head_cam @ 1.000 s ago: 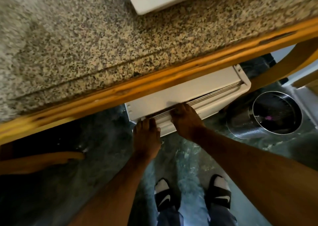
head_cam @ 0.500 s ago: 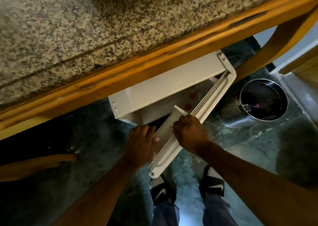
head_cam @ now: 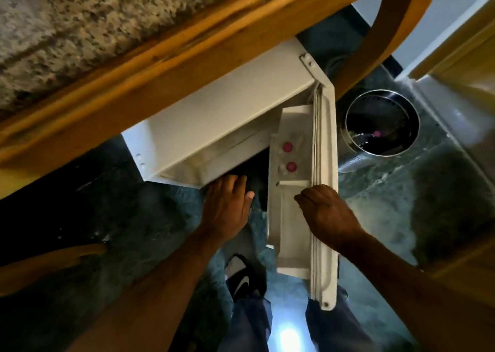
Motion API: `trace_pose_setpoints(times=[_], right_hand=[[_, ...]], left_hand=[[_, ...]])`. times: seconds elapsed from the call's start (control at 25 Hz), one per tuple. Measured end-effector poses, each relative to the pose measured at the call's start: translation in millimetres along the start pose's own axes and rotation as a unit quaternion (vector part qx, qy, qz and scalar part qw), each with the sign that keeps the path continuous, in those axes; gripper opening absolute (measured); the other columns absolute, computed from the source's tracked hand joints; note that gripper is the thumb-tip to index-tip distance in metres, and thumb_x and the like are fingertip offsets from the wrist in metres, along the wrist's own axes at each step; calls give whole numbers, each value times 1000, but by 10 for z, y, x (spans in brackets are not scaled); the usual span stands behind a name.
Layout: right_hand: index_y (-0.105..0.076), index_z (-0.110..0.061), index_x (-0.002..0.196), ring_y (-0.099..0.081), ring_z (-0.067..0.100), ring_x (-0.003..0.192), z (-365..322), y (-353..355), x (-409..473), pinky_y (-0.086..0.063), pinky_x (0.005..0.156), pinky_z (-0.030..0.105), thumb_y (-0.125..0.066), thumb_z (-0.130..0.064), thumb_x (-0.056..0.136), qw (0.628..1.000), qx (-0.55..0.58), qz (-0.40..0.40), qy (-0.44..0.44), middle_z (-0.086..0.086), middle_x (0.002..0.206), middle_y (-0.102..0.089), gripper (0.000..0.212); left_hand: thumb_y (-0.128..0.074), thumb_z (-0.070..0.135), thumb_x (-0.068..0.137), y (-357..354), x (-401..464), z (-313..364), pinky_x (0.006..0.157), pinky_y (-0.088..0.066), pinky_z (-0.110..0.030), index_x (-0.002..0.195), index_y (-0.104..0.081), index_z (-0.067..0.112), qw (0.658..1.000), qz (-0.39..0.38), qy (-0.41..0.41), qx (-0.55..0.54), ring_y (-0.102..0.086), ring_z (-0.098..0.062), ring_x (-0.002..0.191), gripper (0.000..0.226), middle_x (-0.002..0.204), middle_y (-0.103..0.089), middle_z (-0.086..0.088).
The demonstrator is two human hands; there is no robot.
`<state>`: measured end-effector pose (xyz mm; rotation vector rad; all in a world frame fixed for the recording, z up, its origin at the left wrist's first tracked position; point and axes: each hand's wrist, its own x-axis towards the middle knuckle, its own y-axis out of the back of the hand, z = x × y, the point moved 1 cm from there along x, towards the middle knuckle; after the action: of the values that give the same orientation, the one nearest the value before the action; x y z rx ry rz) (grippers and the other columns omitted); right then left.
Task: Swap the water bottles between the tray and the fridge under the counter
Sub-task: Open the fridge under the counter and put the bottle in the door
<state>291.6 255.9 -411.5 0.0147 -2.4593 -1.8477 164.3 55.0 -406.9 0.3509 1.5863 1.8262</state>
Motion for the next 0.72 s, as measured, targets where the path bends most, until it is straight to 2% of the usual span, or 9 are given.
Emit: trace_pose_setpoints(times=[0.08, 0.24, 0.36, 0.52, 0.6, 0.72], right_hand=[[-68, -2, 92, -62, 35, 75, 124, 15, -164, -55, 71, 42, -70, 6, 74, 1000, -8, 25, -12, 16, 85, -67, 21], [-66, 0, 108, -63, 38, 95, 292, 55, -511, -52, 89, 44, -52, 3, 80, 994, -17, 55, -96, 19, 103, -69, 31], [-65, 2, 111, -64, 40, 101, 355, 84, -657, -49, 96, 47, -44, 3, 83, 986, -15, 73, -152, 22, 109, -69, 35], [-64, 5, 113, -63, 42, 107, 316, 85, -710, -50, 96, 56, -58, 10, 83, 973, -10, 72, -219, 27, 115, -67, 31], [-63, 6, 113, -62, 44, 106, 285, 109, -679, -49, 97, 55, -66, 6, 79, 963, 4, 79, -257, 28, 115, -66, 34], [-62, 7, 112, -60, 42, 102, 170, 133, -405, -50, 90, 50, -65, -1, 82, 955, 31, 133, -265, 27, 114, -65, 31]], left_hand=[[-29, 41, 95, -58, 84, 100, 87, -47, -48, 127, -52, 6, 1000, -11, -5, 3, -54, -37, 104, 53, 119, -59, -18], [-36, 38, 94, -167, 261, 299, 78, -49, -45, 121, -54, 6, 999, -17, -33, 12, -56, -37, 94, 46, 110, -61, -17], [-41, 34, 95, -251, 426, 379, 78, -48, -46, 119, -55, 7, 999, -21, -44, 9, -55, -36, 94, 38, 109, -60, -16], [-44, 28, 97, -360, 640, 534, 84, -48, -46, 120, -54, 6, 998, -33, -22, -39, -54, -37, 101, 34, 113, -59, -18], [-47, 26, 96, -421, 749, 645, 90, -47, -47, 122, -53, 4, 997, -36, -5, -73, -54, -37, 105, 34, 116, -58, -20], [-54, 24, 93, -535, 949, 761, 90, -48, -49, 122, -53, 4, 995, -51, -1, -81, -54, -39, 106, 35, 117, -58, -22]])
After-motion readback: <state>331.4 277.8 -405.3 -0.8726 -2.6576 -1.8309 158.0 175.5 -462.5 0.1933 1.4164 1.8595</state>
